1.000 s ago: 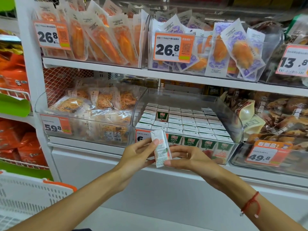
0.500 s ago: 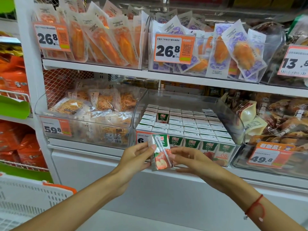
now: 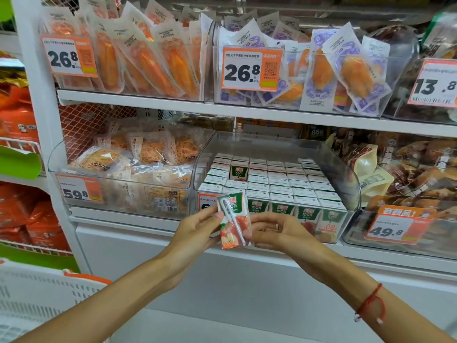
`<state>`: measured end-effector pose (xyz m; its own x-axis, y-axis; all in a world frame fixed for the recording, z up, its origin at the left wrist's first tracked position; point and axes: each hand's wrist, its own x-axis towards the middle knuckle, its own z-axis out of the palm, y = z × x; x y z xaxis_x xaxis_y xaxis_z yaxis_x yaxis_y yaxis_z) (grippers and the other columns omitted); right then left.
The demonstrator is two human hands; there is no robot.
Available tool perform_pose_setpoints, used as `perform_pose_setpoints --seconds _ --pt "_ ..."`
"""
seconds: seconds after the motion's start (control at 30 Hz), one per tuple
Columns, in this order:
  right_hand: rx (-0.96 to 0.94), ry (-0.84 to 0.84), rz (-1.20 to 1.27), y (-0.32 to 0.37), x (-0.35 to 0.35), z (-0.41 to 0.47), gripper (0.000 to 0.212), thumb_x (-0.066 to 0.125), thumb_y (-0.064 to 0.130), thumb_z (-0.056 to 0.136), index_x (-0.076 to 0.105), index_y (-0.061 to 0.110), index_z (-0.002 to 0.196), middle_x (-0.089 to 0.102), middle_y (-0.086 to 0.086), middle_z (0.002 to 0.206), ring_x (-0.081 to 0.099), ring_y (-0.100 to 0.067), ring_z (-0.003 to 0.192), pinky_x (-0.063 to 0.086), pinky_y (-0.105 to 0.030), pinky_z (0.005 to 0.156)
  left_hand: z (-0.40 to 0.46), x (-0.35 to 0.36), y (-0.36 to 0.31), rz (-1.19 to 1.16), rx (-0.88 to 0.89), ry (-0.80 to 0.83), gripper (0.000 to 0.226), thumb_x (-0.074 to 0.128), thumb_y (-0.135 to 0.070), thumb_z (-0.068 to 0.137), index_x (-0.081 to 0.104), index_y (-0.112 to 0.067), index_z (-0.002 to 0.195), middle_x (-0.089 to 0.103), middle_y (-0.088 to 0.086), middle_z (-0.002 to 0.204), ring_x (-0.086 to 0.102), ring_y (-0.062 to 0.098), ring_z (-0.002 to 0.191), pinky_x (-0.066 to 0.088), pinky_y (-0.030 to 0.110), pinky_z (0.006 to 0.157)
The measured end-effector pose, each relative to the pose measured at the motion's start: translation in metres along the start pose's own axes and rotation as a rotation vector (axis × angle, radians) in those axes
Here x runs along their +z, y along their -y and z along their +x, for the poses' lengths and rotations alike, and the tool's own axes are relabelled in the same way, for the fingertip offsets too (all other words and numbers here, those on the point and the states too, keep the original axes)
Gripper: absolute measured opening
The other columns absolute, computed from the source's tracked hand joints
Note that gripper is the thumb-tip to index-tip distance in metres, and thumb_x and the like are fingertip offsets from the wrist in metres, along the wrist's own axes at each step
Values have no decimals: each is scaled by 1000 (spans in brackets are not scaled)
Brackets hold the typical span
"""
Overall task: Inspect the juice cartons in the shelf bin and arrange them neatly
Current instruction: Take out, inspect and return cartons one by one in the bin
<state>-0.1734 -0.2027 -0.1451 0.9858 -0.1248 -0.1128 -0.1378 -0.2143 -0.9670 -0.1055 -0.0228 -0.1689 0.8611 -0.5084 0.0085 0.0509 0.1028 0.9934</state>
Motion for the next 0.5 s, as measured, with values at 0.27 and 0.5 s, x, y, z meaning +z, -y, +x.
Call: perform_pose_setpoints --seconds 0.27,0.5 --pt "-225 -250 -361 -3 16 -2 38 87 28 69 64 29 98 69 9 83 65 -5 75 55 -17 65 4 8 0 81 -27 -65 16 54 -32 99 67 -41 95 76 -15 89 71 2 88 59 25 78" --pt "-283 -224 -451 -4 17 -8 48 91 37 59 60 28 94 67 11 82 64 -3 70 54 -18 58 0 1 -1 153 32 65 24 63 -38 90 66 -37 114 75 -11 103 71 6 96 57 18 75"
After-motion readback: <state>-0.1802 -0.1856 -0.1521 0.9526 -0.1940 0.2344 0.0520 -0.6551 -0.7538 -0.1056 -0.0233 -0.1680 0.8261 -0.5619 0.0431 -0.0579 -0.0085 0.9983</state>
